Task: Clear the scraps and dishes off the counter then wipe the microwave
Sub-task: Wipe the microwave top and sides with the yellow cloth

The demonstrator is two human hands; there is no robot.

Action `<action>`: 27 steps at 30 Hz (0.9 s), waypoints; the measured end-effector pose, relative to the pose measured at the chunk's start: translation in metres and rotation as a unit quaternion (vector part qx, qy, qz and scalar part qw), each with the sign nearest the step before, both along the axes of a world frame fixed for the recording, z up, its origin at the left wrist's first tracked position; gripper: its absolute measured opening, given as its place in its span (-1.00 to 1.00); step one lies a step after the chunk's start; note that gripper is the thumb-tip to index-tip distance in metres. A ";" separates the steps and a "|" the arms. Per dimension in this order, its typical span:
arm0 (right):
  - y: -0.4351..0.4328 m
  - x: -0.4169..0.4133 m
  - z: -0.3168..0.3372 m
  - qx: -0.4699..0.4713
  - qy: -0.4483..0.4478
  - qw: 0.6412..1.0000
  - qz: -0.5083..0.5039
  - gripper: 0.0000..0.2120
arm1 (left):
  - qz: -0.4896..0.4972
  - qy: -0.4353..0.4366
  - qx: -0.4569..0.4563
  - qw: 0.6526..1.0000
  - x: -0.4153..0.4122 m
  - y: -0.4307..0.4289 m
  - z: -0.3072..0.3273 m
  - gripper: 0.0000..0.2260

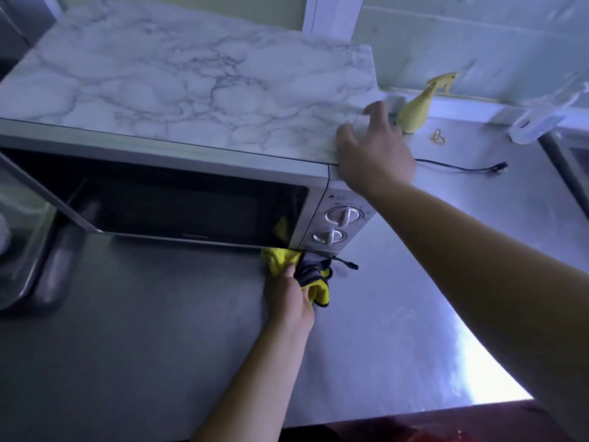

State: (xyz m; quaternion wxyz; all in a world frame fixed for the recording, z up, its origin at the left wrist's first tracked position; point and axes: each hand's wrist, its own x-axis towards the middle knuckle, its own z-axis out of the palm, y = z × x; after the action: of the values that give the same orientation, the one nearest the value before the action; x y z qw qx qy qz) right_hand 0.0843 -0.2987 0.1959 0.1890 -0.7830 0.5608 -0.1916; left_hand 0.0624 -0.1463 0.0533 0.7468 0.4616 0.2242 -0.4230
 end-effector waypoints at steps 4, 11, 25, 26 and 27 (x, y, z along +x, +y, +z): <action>0.000 0.000 -0.003 -0.018 0.008 1.000 0.000 -0.65 | -0.019 -0.153 0.076 0.985 -0.012 -0.025 0.010 -0.48; -0.002 -0.001 -0.006 -0.035 0.008 0.999 -0.007 -0.62 | -0.255 -0.331 0.264 0.869 -0.029 -0.026 -0.002 -0.53; 0.000 -0.001 -0.002 -0.036 0.005 0.999 -0.006 -0.61 | -0.040 -0.130 0.095 0.986 -0.016 0.014 0.000 -0.46; 0.001 -0.001 -0.002 -0.036 0.005 0.999 -0.005 -0.62 | -0.018 -0.165 0.097 0.981 -0.014 0.010 0.003 -0.39; 0.001 -0.001 -0.002 -0.037 0.005 0.999 -0.005 -0.62 | -0.013 -0.197 0.096 0.976 -0.013 0.005 0.006 -0.33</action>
State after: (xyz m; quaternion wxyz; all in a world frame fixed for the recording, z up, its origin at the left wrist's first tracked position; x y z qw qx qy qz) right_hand 0.0831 -0.2978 0.1940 0.1560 -0.7875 0.5584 -0.2089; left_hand 0.0498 -0.1416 0.0596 0.7230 0.6082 0.1066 -0.3098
